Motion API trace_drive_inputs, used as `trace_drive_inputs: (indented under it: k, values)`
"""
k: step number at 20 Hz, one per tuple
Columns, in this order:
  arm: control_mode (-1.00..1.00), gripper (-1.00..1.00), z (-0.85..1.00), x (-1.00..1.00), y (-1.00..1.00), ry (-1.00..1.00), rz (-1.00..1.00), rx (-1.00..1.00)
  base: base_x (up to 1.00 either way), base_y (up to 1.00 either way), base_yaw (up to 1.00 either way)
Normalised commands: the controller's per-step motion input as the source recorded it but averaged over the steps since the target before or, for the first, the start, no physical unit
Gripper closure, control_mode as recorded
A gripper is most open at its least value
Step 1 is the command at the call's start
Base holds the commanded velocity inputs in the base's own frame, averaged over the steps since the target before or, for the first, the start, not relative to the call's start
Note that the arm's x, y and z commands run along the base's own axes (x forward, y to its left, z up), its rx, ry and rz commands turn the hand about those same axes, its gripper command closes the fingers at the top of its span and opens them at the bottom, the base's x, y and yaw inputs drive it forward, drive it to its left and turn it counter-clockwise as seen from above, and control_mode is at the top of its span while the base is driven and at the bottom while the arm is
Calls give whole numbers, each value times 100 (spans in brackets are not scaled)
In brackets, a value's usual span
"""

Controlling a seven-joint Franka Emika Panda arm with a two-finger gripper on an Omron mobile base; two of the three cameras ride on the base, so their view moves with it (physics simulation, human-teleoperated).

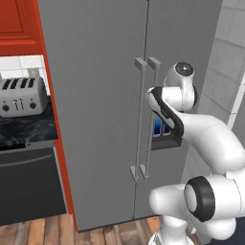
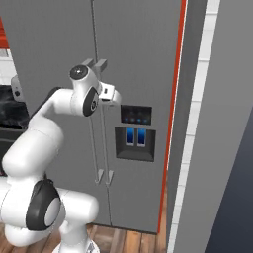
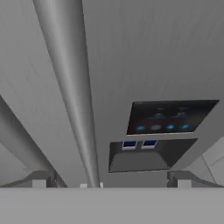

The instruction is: Open the fridge, grab two sodas, and place both sodas inside the bowl with ice on the dining counter.

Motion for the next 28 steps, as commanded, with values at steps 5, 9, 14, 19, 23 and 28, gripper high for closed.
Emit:
trace_drive_inputs:
  k: [5, 9, 14, 19, 23, 28]
  values:
    - [-100, -100, -4, 32, 2, 0, 0, 0, 0, 0, 0]
    - [-100, -100, -5, 23, 14, -2, 0, 0, 0, 0, 0]
    - [-100, -100, -8, 15, 17, -4, 0, 0, 0, 0, 0]
    - [-100, -100, -9, 17, 15, -4, 0, 0, 0, 0, 0]
    - [-100, -100, -5, 23, 6, -5, 0, 0, 0, 0, 0]
    - [-100, -100, -3, 26, 0, -2, 0, 0, 0, 0, 0]
